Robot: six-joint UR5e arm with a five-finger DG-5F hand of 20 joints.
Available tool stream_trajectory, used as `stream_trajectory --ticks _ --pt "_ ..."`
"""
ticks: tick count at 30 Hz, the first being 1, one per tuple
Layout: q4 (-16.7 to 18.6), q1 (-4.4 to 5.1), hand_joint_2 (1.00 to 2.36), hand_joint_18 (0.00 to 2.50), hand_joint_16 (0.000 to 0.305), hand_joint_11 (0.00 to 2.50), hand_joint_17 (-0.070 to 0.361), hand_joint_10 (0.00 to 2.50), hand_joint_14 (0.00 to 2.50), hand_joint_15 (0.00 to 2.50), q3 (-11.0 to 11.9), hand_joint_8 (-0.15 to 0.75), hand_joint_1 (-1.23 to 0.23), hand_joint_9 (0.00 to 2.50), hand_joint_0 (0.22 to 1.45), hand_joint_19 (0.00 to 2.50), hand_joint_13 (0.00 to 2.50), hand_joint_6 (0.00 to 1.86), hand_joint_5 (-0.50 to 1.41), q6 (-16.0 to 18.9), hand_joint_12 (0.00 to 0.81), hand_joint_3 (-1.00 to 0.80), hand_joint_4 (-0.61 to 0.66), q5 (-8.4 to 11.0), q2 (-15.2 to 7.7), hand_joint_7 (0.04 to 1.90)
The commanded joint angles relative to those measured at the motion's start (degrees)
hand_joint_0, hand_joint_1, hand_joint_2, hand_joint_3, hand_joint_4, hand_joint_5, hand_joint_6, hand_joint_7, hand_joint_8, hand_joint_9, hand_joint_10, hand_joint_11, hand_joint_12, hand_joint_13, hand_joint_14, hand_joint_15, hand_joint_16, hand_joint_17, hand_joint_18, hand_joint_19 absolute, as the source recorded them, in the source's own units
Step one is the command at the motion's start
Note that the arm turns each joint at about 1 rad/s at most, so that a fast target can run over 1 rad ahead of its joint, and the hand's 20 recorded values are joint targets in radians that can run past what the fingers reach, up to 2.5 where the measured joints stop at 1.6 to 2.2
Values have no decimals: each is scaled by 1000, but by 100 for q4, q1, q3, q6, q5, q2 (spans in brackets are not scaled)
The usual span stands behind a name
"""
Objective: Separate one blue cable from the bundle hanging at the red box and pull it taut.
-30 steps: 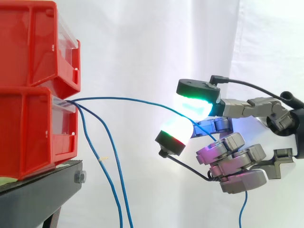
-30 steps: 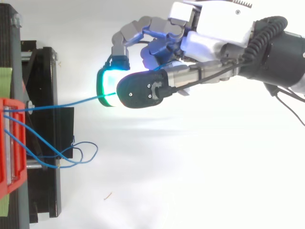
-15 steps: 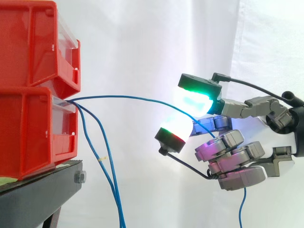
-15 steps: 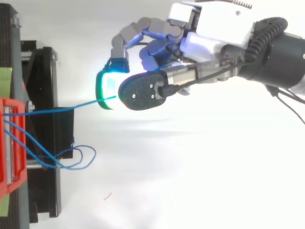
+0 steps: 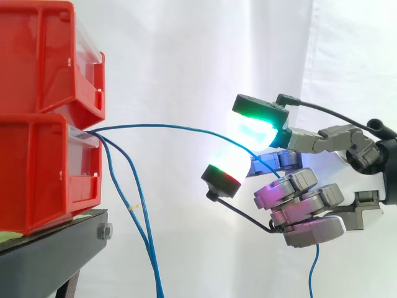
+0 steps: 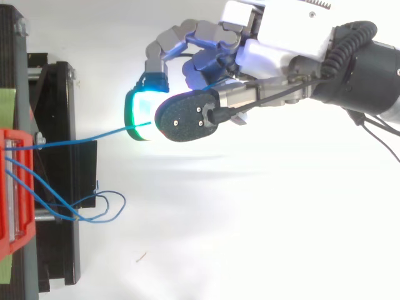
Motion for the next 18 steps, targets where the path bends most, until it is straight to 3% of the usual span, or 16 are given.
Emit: stream_trajectory --ticks 1,4,7,18 --pt "-7 8 1004 1377 39 1524 88 2500 2500 1287 3 306 -613 712 631 1476 1032 919 -125 0 334 -439 -3 2 -1 1052" --pt "2 8 1014 1384 39 1506 88 2500 2500 1286 3 293 -702 742 612 1472 1037 910 -102 0 326 -291 -103 2 -1 1131" --pt "-7 17 1015 1398 43 1517 97 2500 2500 1261 3 296 -727 778 605 1379 1067 905 -88 0 338 -234 -120 2 -1 1148" --pt "-16 17 1015 1426 50 1489 112 2500 2500 1255 3 344 -797 733 623 1274 1077 921 -100 -35 365 -76 -4 -33 -1 1180"
